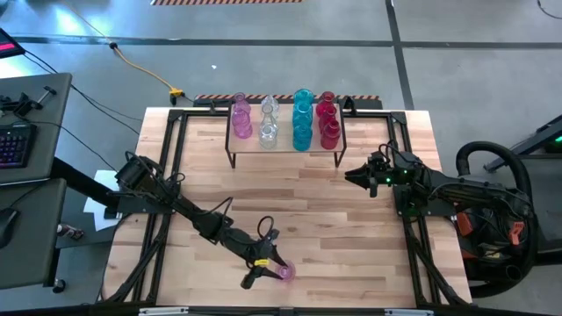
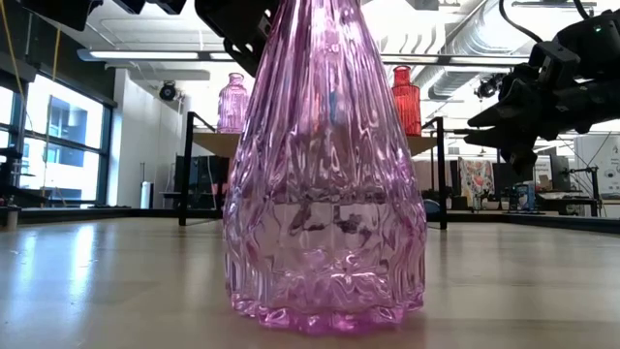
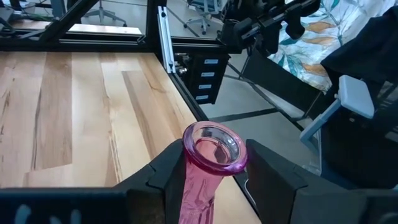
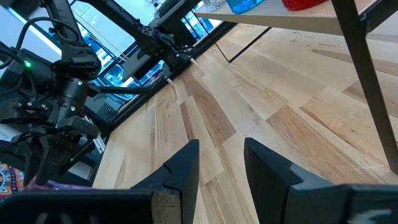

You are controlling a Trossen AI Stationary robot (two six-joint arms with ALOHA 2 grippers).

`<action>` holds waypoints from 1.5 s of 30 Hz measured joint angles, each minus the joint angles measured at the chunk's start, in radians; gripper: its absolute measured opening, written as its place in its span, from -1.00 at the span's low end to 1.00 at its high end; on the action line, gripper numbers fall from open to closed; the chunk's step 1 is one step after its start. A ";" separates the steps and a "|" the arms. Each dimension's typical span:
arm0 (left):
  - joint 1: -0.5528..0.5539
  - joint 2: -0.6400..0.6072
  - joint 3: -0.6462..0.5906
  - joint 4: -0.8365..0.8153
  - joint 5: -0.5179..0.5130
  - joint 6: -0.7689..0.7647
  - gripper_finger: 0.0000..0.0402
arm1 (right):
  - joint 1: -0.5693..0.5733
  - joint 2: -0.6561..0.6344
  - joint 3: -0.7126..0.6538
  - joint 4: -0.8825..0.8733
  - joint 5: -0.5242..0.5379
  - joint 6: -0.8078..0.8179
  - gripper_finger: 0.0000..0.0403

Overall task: Sort vases onto shelf
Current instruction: Put the light violet vase on the shelf aligned with the other light violet vases

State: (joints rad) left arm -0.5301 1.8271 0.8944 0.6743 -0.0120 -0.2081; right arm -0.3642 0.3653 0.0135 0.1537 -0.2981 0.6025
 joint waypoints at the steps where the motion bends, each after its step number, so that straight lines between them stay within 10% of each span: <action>1: 0.000 0.000 0.000 0.000 0.000 0.000 -0.31 | 0.000 0.000 0.000 0.000 0.000 0.000 -0.46; 45: 0.034 -0.249 0.000 -0.292 -0.116 -0.053 -0.32 | 0.000 0.000 0.000 0.000 0.000 0.000 -0.46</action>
State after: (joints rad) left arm -0.4963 1.5776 0.8940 0.3819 -0.1276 -0.2611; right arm -0.3641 0.3650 0.0135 0.1532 -0.2981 0.6025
